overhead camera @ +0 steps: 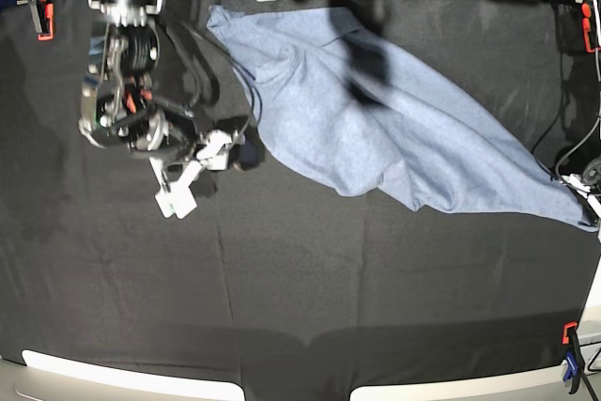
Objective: Layout the t-shirt on the table in an organized manner, then fold the t-shirt properly
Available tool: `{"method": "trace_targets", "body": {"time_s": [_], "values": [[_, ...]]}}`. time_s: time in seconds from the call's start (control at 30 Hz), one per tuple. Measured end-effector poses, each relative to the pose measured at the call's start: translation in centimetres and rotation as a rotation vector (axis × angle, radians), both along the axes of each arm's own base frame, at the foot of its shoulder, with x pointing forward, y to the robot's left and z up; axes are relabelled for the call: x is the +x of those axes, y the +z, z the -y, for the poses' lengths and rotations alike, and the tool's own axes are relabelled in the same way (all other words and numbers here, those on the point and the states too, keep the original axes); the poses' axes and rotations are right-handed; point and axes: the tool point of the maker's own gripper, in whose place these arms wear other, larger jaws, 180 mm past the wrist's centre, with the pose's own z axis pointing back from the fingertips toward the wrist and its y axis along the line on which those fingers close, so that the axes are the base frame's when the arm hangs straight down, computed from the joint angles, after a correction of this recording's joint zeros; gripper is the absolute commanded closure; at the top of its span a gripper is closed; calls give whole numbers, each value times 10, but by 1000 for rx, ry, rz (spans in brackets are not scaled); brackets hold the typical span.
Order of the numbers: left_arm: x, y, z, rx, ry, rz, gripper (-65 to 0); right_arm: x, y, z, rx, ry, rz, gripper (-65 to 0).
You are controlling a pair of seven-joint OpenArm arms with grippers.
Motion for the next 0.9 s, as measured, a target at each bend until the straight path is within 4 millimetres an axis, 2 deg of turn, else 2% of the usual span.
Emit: {"method": "trace_targets", "body": {"time_s": [0.13,0.3,0.43,0.53,0.63,0.73,0.9], "values": [[0,0,0,0,0,1,0,3,-6,-20,83,12,-42,-290],[0,0,0,0,0,0,0,17,2,-45,150,24,-34,-289],[0,0,0,0,0,0,0,24,3,-58,148,76,-33,-288],[0,0,0,0,0,0,0,25,-6,-69,122,120,-63,-276],[0,0,0,0,0,0,0,19,-15,-77,123,136,-88,-153],[0,0,0,0,0,0,0,29,-4,-79,125,160,-37,-8],[0,0,0,0,0,0,0,54,23,-79,112,199,62,0]]}}
